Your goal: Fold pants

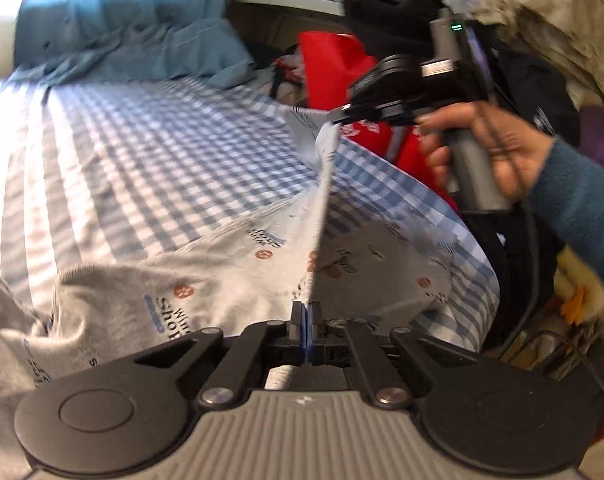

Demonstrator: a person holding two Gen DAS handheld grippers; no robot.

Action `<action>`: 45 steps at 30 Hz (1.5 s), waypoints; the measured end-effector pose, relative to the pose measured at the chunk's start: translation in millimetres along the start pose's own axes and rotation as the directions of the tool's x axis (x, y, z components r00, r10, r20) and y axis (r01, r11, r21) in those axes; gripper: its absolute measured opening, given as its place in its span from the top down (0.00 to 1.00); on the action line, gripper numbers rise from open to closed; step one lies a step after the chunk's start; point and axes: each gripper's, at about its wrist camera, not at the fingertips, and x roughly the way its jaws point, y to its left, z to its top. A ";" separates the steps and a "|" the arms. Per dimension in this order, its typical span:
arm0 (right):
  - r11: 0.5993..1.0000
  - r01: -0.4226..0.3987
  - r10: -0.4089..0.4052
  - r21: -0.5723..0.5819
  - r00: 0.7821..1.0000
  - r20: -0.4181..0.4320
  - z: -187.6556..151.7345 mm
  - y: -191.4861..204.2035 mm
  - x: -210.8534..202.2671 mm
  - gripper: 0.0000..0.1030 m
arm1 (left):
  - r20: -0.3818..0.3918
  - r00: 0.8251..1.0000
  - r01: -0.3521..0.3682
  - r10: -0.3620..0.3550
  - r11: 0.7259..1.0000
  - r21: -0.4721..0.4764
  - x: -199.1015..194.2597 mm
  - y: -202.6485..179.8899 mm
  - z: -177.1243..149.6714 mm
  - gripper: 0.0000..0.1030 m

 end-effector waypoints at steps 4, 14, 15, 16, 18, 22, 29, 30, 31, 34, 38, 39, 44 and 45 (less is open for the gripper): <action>1.000 -0.001 0.000 0.031 1.000 0.031 -11.0 -34.4 -58.2 1.00 | -0.047 0.999 -0.005 0.009 0.996 0.093 -1.7 -17.7 -5.9 1.00; 0.984 0.071 -0.065 0.161 0.997 -0.040 -119.9 -126.5 -95.5 0.95 | -0.145 0.987 -0.036 0.063 0.983 0.181 19.7 -35.0 -31.5 1.00; 0.988 0.077 -0.072 0.136 0.996 -0.042 -128.4 -127.8 -94.6 0.88 | -0.146 0.987 -0.039 0.066 0.982 0.185 20.5 -35.1 -32.8 1.00; 0.991 0.091 -0.088 0.094 0.995 -0.036 -134.8 -124.9 -94.5 0.81 | -0.145 0.987 -0.040 0.068 0.981 0.190 20.6 -33.7 -34.9 1.00; 0.994 0.110 -0.110 -0.028 0.994 0.006 -144.9 -111.8 -95.5 0.73 | -0.142 0.987 -0.044 0.072 0.980 0.194 21.8 -33.6 -36.2 1.00; 0.977 0.081 -0.067 -0.196 0.995 0.078 -151.0 -79.6 -89.9 0.41 | -0.142 0.986 -0.055 0.084 0.979 0.197 23.0 -33.2 -39.3 1.00; 0.841 0.080 -0.019 -0.534 0.993 0.119 -160.5 -10.5 -55.9 0.36 | -0.144 0.985 -0.066 0.091 0.982 0.175 22.8 -33.4 -38.1 1.00; 0.808 0.094 -0.031 -0.582 0.993 0.117 -164.8 -0.6 -51.8 0.40 | -0.143 0.985 -0.068 0.094 0.982 0.177 22.8 -33.9 -37.8 1.00; 0.778 0.116 -0.056 -0.618 0.992 0.115 -168.6 5.8 -45.2 0.52 | -0.143 0.985 -0.071 0.097 0.981 0.179 22.8 -34.4 -37.7 1.00; 0.752 0.160 -0.124 -0.639 0.987 0.101 -171.2 11.0 -29.2 0.92 | -0.134 0.985 -0.083 0.110 0.978 0.191 21.8 -37.3 -37.6 1.00; 0.803 0.199 -0.138 -0.561 0.979 0.150 -161.1 -0.9 -31.3 0.98 | -0.097 0.987 -0.102 0.127 0.969 0.226 13.7 -42.4 -35.4 1.00; 0.825 0.205 -0.135 -0.526 0.976 0.169 -154.6 -6.5 -37.1 0.99 | -0.086 0.988 -0.105 0.127 0.967 0.231 11.2 -43.2 -33.5 1.00; 0.903 0.231 -0.151 -0.362 0.960 0.236 -112.7 -49.4 -75.4 0.99 | -0.053 0.991 -0.104 0.120 0.965 0.239 3.7 -49.2 -24.3 1.00; 0.917 0.222 -0.151 -0.332 0.963 0.224 -105.8 -60.0 -81.4 0.99 | -0.053 0.992 -0.102 0.118 0.965 0.240 4.0 -50.7 -24.6 1.00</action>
